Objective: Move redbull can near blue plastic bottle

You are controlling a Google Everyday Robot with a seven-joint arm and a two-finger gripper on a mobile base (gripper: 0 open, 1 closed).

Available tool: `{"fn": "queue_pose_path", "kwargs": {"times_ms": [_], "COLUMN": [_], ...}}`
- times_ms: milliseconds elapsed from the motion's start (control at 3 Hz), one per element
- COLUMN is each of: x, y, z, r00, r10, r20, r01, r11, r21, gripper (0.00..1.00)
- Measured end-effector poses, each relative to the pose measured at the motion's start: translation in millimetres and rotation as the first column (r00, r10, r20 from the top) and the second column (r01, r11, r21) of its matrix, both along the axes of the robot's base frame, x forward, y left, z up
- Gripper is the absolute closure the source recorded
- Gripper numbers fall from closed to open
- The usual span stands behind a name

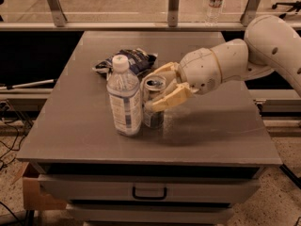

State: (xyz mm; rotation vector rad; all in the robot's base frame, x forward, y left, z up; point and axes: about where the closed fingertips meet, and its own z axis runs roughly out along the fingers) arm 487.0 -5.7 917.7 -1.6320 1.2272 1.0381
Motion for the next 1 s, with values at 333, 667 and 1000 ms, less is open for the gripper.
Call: {"fn": "queue_pose_path", "kwargs": {"times_ms": [333, 667, 1000], "x": [5.2, 6.9, 8.2], "y": [-2.5, -3.4, -4.1], "z": [-3.1, -4.6, -5.3], "r00": [0.9998, 0.9997, 0.9996], "r10": [-0.017, -0.023, -0.025], "r20": [-0.008, -0.011, -0.015], "r01": [0.017, 0.023, 0.025], "r11": [1.0, 1.0, 1.0], "r21": [0.007, 0.01, 0.012], "gripper": [0.69, 0.46, 0.22]}}
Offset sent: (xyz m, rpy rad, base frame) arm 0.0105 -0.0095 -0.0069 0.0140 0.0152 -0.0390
